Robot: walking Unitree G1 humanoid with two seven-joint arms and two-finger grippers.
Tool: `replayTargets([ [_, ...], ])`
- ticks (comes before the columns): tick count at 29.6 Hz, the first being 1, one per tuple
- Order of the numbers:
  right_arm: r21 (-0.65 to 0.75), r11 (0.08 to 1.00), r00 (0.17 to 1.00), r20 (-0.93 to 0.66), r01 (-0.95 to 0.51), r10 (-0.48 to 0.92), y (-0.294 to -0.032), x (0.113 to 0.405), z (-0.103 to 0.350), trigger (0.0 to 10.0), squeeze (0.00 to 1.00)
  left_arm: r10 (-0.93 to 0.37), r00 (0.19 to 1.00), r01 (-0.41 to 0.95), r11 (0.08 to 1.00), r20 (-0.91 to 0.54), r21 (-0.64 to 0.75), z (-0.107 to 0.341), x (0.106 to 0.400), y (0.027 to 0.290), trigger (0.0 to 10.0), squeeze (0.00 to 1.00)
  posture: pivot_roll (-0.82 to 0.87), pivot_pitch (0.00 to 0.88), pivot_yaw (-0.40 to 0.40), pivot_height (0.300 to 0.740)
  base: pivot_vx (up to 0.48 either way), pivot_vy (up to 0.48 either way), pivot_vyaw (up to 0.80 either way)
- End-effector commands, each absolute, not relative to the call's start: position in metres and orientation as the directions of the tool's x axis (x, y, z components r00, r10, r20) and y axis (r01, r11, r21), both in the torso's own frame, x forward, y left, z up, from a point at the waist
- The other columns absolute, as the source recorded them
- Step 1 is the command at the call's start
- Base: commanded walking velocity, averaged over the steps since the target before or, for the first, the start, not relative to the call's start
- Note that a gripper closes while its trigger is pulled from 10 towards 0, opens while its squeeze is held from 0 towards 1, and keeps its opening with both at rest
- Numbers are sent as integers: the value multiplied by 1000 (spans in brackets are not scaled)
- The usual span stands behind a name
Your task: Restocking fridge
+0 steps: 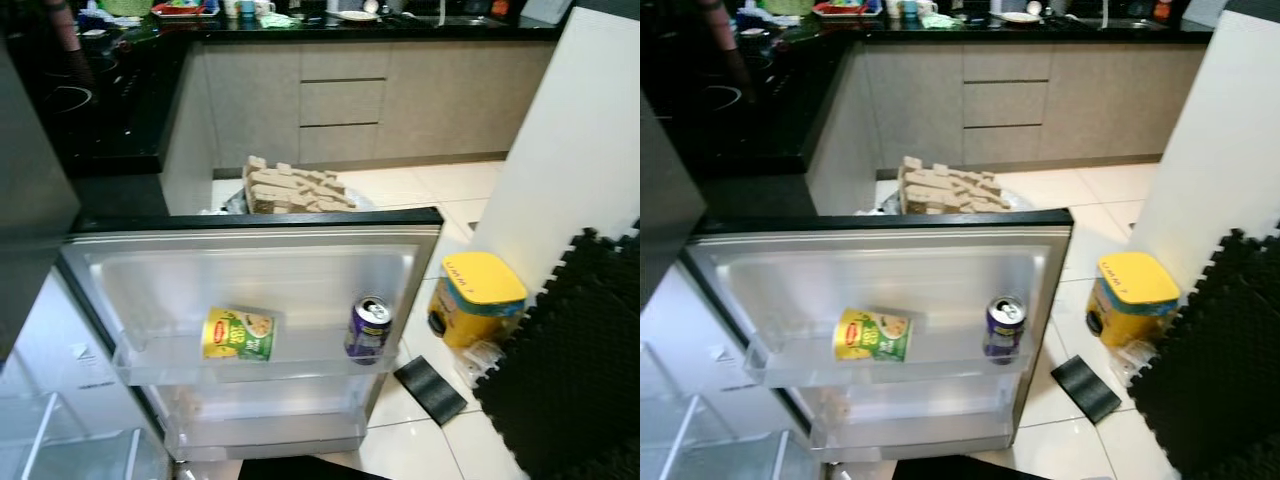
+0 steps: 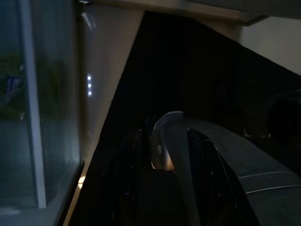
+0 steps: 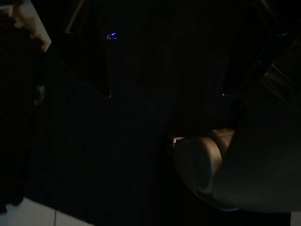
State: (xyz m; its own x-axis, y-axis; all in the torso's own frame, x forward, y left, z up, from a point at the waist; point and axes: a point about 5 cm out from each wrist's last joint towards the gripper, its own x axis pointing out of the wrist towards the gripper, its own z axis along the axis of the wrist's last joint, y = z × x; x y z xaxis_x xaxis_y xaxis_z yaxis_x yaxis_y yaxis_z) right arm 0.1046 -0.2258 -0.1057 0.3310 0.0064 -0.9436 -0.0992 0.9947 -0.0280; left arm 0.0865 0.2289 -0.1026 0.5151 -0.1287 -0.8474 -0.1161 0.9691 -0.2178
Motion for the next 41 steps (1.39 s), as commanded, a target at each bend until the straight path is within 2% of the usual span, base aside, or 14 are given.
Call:
replayTargets([
  [1,-33,991,332,-943,-127,11,-224,106,-106,10000,0,-114,506,-132,969,-855,-208,-103,86,232,10000,0,-48,0,5,740,-285,0,0],
  [5,-60,986,334,-942,-157,-4,-232,112,-103,10000,0,-135,487,-109,971,-863,-214,-106,85,222,10000,0,-45,0,-3,740,-298,0,0],
  [10,-78,986,347,-937,-149,-21,-236,117,-100,10000,0,-126,506,-121,969,-853,-215,-104,90,221,10000,0,-42,0,-8,740,-289,0,0],
  [17,-72,982,352,-936,-176,-5,-229,119,-101,10000,0,-123,513,-108,972,-850,-207,-104,91,223,10000,0,-46,0,5,740,-293,0,0],
  [24,-49,979,311,-950,-200,16,-218,105,-107,10000,0,-141,510,-73,976,-849,-206,-103,92,223,10000,0,-48,0,12,740,-302,0,0],
  [41,-56,978,309,-951,-202,9,-223,105,-106,10000,0,-198,489,-16,972,-849,-236,-105,93,209,10000,0,-57,0,6,740,0,0,0],
])
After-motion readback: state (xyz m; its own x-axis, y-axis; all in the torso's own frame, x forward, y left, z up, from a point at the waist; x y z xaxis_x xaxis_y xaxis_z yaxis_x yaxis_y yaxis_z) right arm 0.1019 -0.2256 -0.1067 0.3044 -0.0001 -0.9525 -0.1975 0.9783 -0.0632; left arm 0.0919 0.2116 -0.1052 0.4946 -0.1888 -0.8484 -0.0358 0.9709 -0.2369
